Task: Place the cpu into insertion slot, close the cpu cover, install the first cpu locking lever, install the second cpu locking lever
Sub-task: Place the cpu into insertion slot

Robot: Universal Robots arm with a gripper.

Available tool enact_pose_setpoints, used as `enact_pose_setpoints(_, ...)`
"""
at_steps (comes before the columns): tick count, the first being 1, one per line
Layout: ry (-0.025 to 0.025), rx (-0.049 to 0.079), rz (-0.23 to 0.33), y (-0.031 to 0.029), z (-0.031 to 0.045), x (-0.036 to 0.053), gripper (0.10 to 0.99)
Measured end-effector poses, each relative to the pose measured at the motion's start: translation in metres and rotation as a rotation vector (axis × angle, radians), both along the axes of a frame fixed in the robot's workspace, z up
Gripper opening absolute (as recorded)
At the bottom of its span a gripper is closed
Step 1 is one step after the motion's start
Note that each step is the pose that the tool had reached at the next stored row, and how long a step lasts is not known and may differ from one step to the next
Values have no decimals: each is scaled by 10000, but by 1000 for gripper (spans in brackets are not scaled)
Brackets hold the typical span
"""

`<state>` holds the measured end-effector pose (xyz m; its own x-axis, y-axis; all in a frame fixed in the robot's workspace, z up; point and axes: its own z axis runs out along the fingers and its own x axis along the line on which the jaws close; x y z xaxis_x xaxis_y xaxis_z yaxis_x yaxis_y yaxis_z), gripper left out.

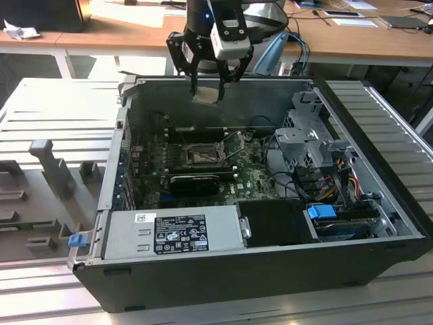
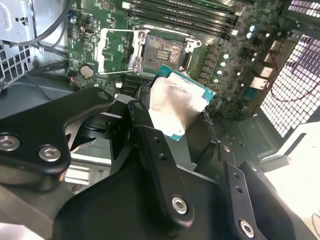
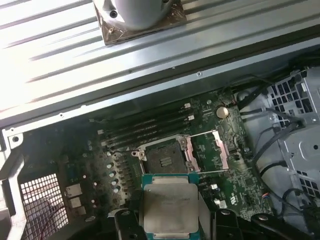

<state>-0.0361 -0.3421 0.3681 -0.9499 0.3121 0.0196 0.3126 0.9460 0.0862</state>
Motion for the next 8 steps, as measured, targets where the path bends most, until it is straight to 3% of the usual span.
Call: enact_pose_setpoints(8, 0, -1, -1220, 0, -5, 0, 529)
